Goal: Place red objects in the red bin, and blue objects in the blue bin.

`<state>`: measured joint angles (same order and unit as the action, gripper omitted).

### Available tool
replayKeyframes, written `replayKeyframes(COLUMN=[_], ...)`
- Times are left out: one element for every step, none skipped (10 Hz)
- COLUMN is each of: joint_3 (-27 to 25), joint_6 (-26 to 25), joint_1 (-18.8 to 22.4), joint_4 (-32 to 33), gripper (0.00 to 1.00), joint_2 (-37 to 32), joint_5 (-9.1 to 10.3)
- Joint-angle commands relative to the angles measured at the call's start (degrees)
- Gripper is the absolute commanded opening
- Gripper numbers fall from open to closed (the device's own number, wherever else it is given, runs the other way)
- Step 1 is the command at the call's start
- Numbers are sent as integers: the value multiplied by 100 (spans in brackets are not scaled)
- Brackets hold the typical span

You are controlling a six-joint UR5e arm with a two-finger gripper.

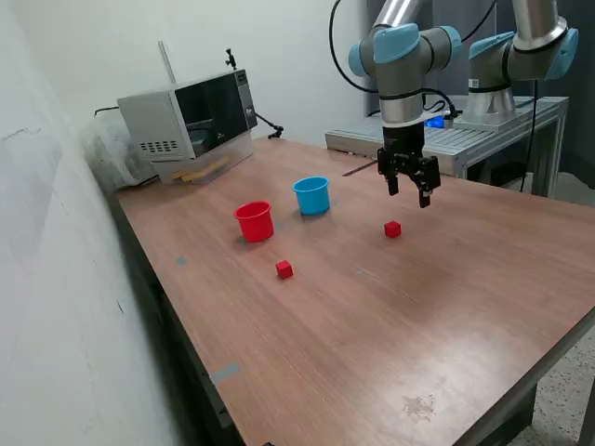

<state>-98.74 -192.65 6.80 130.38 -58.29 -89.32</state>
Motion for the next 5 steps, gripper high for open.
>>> replayKeyframes(joint_3=[136,127,92,83,75], joint_6=[0,0,0,0,0], joint_1=[-21,-21,-30,-30,-47], joint_4=[58,92,171,215,277], gripper=[100,100,100,100,100], joint_2=[239,309,371,432,476], joint_5=[-15,-15,-32,-59,-68])
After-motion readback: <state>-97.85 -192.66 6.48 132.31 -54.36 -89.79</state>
